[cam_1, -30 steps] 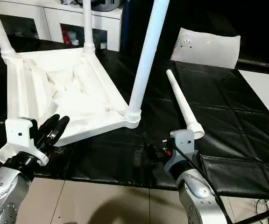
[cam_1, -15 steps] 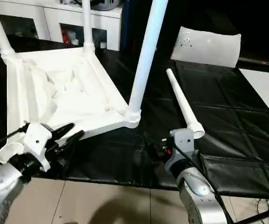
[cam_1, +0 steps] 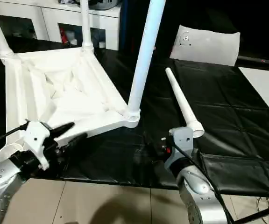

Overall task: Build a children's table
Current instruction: Insert table leg to table base

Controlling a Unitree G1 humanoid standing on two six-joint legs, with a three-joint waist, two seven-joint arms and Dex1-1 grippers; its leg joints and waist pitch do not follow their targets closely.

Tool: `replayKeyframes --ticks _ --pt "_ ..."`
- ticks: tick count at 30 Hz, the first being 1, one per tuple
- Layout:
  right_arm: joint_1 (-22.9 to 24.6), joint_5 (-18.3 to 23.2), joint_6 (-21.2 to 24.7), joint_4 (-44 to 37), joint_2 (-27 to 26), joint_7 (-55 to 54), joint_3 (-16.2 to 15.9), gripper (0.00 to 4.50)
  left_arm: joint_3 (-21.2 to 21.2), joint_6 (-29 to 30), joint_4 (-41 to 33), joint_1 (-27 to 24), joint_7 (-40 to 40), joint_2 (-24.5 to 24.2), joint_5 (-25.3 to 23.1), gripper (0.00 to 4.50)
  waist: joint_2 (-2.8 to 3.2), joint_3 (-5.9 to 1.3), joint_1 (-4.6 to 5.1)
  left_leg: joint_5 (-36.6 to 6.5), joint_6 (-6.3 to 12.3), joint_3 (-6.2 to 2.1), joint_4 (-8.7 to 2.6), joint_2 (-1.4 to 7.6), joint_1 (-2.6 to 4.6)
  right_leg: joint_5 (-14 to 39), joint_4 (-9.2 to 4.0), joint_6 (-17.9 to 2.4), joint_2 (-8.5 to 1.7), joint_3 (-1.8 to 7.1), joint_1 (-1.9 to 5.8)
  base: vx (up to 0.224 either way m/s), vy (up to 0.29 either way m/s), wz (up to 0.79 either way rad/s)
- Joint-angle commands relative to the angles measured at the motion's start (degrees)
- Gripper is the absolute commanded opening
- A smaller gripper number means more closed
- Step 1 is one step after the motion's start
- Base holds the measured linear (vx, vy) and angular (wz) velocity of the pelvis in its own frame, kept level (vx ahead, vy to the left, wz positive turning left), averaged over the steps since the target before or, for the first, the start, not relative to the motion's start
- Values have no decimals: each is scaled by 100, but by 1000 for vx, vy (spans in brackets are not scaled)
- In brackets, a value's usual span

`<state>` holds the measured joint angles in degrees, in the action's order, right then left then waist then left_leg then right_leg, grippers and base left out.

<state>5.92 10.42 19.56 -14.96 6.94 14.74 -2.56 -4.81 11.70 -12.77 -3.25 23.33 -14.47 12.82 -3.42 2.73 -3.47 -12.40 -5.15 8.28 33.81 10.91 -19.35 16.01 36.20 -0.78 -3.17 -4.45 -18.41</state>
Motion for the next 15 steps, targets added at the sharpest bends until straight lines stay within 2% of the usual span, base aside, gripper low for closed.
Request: replayKeyframes --ticks 1,2,3,6,8,9,10,11,12,13,14,15 --pt "-100 -22 106 99 14 -102 86 450 -161 290 -99 47 -524 133 51 308 92 -221 -8 -554 38 -68 -437 276 -48 -519 -411 -887 -508 379 146 0 0 0" --pt "-129 -9 176 132 -11 -148 117 450 -169 397 -167 19 -630 202 38 308 43 -225 -8 -512 59 -61 -432 272 -47 -531 -414 -858 -499 383 144 0 0 0" --pt "-163 31 254 175 -49 -187 155 450 -113 367 -280 -63 -719 267 -73 308 60 -244 -17 -365 86 -68 -417 256 -53 -608 -393 -812 -491 390 144 0 0 0" --pt "-206 43 355 218 -90 -225 135 450 43 247 -362 -189 -781 259 -351 308 45 -251 -21 -142 153 -58 -398 253 -56 -983 -373 -707 -453 396 111 0 0 0" --pt "-218 93 410 218 -114 -198 115 450 83 150 -329 -196 -702 246 -312 308 11 -251 -59 -202 405 -1 -363 189 -107 -886 -421 -689 -580 481 152 0 0 0" --pt "-231 110 480 215 -132 -211 102 450 94 161 -320 -191 -700 267 -289 308 4 -256 -106 -216 622 21 -329 179 -128 -692 -471 -762 -679 534 170 0 0 0" --pt "-233 123 484 218 -141 -210 105 450 93 167 -321 -191 -703 279 -280 308 -22 -256 -159 -207 865 32 -231 152 -195 -515 -564 -835 -854 639 215 0 0 0" --pt "-244 156 491 226 -163 -214 114 450 87 183 -334 -184 -780 334 -308 308 51 -259 -187 -450 557 211 -76 216 103 -113 -645 -871 -796 957 -19 -18 54 -16" --pt "-253 163 460 236 -166 -210 114 450 88 170 -340 -177 -847 369 -351 308 -152 -176 -318 -813 298 153 136 83 -132 459 -768 -982 -884 1359 231 -15 107 -52" --pt "-257 164 442 241 -166 -204 115 450 89 176 -340 -173 -877 377 -363 308 -121 -163 -534 -954 205 -79 480 125 -268 1054 -939 -1081 -1262 1804 341 -15 107 -52" --pt "-270 167 393 266 -172 -192 117 450 98 176 -300 -150 -999 364 -479 308 -176 -141 -556 -869 333 -261 541 131 -453 1092 -922 -1167 -1384 1724 408 -10 160 -74" --pt "-276 148 370 286 -167 -188 104 450 101 154 -242 -130 -1061 340 -565 308 -34 -179 -568 -396 516 -402 202 175 -457 971 -823 -1295 -1166 1240 312 -17 212 -41"
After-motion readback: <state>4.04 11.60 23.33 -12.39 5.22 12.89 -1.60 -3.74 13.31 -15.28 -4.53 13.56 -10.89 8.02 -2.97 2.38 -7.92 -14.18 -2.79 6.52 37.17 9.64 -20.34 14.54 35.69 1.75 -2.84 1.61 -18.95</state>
